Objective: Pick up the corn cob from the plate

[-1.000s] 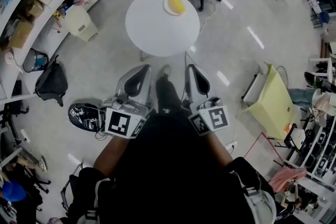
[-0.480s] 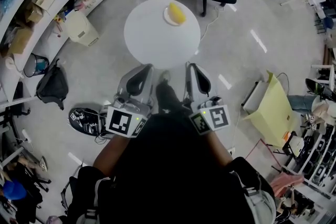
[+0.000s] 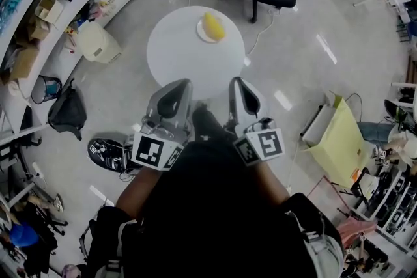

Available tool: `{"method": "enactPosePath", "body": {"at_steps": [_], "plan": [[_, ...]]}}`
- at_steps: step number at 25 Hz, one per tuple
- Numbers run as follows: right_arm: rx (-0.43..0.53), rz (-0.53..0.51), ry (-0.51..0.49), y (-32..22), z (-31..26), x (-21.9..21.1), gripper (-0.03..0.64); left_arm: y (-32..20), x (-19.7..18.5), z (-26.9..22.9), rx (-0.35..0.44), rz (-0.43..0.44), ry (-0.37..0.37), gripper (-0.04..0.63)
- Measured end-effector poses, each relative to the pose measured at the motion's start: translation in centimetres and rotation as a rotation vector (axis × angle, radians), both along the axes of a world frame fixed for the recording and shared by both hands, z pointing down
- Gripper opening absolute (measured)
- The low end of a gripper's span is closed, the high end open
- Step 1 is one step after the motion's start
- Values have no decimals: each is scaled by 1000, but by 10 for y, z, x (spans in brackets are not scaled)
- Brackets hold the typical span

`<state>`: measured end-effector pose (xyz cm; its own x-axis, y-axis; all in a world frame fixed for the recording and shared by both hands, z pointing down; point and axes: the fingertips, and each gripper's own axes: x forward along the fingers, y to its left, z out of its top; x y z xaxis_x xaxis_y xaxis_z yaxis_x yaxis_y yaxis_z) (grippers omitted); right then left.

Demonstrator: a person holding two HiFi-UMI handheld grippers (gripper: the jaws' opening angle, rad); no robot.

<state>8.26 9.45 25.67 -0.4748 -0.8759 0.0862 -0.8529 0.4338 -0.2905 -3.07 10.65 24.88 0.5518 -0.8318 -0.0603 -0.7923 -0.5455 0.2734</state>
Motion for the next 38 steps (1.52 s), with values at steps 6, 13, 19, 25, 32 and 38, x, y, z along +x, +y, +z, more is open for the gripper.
{"method": "enactPosePath", "body": {"at_steps": [6,13,19,25,32,38], "plan": [[-30,-34,-5,-43,6,18,8,-41,19,-1,-16,-29,-17,3],[-54,-56,-21,-88,14,39,8,-87,44,0,-32,-64,-10,3],[-65,-79,-12,-116,20,53,8,-113,51,1,-41,-110,-19,3],[-60,-74,-48,-135,22,60,8,-130,49,2,-46,-137,-31,3],[-73,-63,-43,-148,34,47,8,-147,41,12,-50,-113,-30,3],[-107,-46,-17,-168,48,46,8,-169,42,17,-60,-87,-14,3]]}}
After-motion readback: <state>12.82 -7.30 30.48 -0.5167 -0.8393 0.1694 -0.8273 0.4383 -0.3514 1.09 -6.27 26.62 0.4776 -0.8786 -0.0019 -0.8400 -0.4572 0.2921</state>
